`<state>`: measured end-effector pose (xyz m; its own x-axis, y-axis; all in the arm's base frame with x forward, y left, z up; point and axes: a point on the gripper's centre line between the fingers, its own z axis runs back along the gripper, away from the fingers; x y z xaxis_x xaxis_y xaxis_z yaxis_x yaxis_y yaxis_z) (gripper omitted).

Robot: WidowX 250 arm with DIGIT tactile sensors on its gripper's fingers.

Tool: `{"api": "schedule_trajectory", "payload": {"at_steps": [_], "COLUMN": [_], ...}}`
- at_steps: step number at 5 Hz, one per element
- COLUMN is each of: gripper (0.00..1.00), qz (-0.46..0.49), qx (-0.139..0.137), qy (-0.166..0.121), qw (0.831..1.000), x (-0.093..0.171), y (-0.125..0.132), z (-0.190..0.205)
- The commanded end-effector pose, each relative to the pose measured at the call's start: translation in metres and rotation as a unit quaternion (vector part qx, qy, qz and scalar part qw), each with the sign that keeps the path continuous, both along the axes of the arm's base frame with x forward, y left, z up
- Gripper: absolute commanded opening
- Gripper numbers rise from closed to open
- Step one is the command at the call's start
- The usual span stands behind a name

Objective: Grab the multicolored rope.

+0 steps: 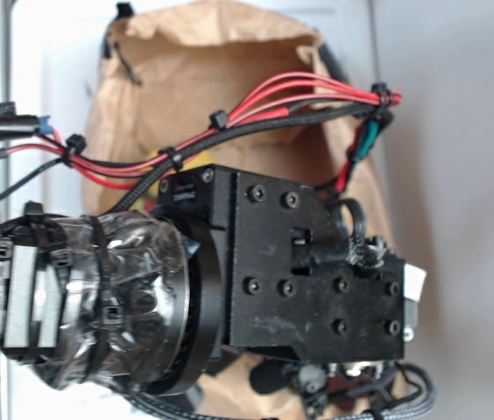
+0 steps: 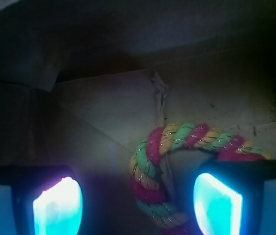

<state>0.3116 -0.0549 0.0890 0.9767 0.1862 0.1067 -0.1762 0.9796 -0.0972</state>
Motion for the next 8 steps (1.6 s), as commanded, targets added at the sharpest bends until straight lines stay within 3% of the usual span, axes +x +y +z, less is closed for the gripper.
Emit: {"api": "schedule_trajectory", "payload": {"at_steps": [1, 8], "gripper": [1.00, 1.00], "qz": [0.048, 0.071], "qx": [-0.041, -0.035], "qy": [-0.023, -0.009], "qw": [0.998, 0.997], "x": [0.024, 0.025], "y": [0.005, 0.008], "z": [0.012, -0.003]}}
